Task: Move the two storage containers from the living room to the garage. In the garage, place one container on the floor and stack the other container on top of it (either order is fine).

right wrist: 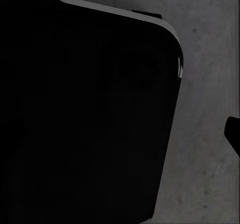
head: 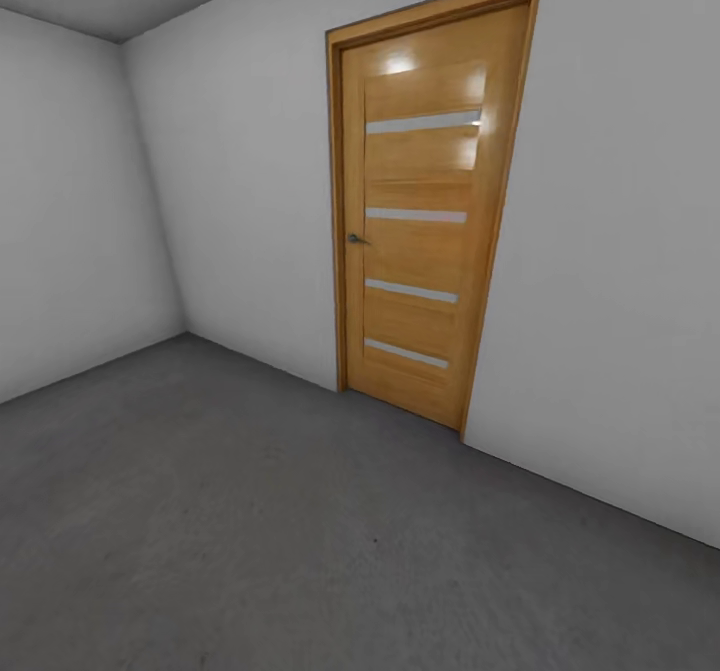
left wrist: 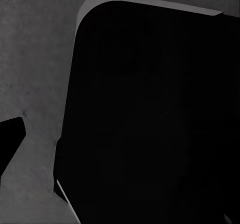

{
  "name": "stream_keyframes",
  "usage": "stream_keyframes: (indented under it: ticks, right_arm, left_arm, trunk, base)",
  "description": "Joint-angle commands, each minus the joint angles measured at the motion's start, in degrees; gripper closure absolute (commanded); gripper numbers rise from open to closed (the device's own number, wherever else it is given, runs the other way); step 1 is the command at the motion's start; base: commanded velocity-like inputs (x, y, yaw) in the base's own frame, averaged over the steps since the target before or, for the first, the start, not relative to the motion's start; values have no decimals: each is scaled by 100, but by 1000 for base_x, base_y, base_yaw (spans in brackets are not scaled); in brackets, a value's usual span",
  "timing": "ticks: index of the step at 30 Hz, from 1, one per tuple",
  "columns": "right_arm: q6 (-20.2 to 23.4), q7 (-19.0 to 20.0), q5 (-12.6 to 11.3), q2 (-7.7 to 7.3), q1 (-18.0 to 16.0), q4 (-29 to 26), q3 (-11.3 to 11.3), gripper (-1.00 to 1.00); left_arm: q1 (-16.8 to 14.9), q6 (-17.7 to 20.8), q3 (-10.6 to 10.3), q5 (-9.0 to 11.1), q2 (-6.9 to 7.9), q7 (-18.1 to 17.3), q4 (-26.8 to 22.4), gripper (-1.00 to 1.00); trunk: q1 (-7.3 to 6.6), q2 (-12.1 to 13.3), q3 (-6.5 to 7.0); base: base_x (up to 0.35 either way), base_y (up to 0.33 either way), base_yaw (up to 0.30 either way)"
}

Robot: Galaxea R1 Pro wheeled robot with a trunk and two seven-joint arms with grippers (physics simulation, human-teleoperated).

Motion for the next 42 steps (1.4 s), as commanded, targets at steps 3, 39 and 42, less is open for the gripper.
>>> stream_keyframes:
  ticks: [3, 39, 42]
  right_arm:
    - [-12, -3, 38, -1, -1, -1, 1, -100]
    - [12, -10, -3, 7, -1, -1, -8, -100]
    - [14, -12, -5, 8, -1, -1, -7, -100]
  left_arm:
    - [-1, -11, -4, 35, 6, -1, -1, -100]
    - [-1, -11, -4, 35, 9, -1, -1, -100]
    - [-1, -11, -4, 35, 9, -1, -1, -100]
  trunk:
    - [3, -2, -5]
    - [3, -2, -5]
    - [3, -2, -5]
  base:
    - [325, 0, 0]
    - [325, 113, -43]
    - [325, 154, -243]
